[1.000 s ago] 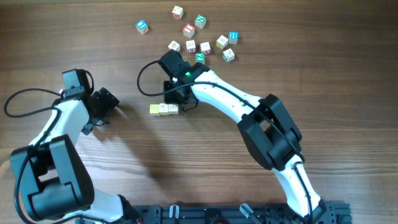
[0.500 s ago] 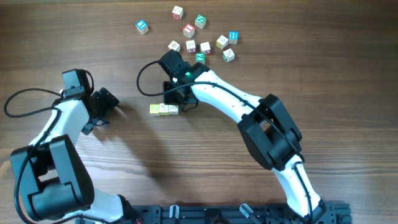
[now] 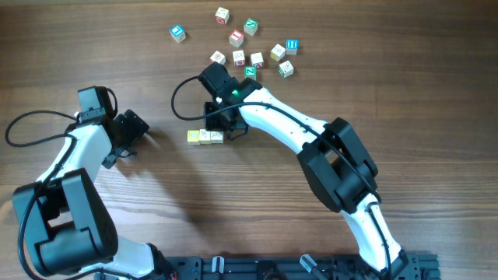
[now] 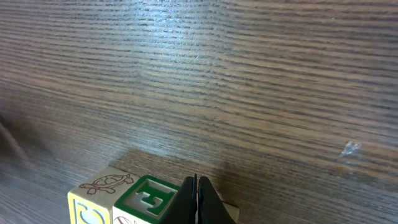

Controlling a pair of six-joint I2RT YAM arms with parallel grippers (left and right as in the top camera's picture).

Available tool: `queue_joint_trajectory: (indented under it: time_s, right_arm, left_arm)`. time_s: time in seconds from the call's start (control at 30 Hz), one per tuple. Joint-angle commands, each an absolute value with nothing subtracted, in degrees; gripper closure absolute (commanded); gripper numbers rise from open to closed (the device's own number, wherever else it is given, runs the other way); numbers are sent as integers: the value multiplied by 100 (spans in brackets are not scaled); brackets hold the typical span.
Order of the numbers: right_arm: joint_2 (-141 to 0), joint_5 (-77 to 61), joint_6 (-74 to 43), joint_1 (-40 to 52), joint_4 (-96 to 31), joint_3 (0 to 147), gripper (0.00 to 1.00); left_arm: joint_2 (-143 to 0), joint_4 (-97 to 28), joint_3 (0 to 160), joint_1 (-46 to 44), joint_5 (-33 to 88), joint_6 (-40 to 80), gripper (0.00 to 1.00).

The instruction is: Form a horizontal line

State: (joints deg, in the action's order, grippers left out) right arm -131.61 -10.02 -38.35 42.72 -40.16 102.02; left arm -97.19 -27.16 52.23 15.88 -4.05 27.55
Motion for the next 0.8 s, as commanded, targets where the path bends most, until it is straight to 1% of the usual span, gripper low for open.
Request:
queue_joint_trajectory:
  time_s: [0.0,0.23,0.37,0.4,0.47,0.5,0.53,0.57,0.6,0.7,0.77]
  right_arm:
    - [-13260,-709,-3913,4322,-4018,10162,96]
    - [-13260,-390,-3920,4320,-3970,10162,96]
    - [-13260,117,-3913,4305,-3905,10162,94]
    - [-13257,141,-3857,4287,-3916,10167,96]
    - [-13146,137,-3395,4178,-3940,10322,95]
    - [-13037,141,-3218,4099,-3957,10484,90]
    - [-12914,154,-3072,4025,-3975,10639,89]
    - [-12728,158,-2998,3885,-4027,10936,94]
    - [-12470,154,-3000,3656,-4176,11491,96]
    - [-12060,156,-2993,3223,-4233,12621,96]
    - [-11935,161,-2808,3028,-3881,13008,96]
  left_arm:
    - [-9758,-2703,5196,1599,-458,2766,0]
    - [-9758,-2700,5196,1599,-458,2766,0]
    - [-9758,-2700,5196,1599,-458,2766,0]
    - [-9758,-2700,5196,1599,-458,2766,0]
    - [-9758,-2703,5196,1599,-458,2766,0]
    - [-9758,-2703,5196,1599,-458,2766,0]
    - [-9758,-2703,5196,1599,-458,2768,0]
    - [-9758,-2700,5196,1599,-458,2766,0]
    - [-9758,-2700,5196,1599,-458,2766,0]
    - [-9758,-2703,5196,1599,-458,2768,0]
    - [-9758,-2700,5196,1599,-458,2766,0]
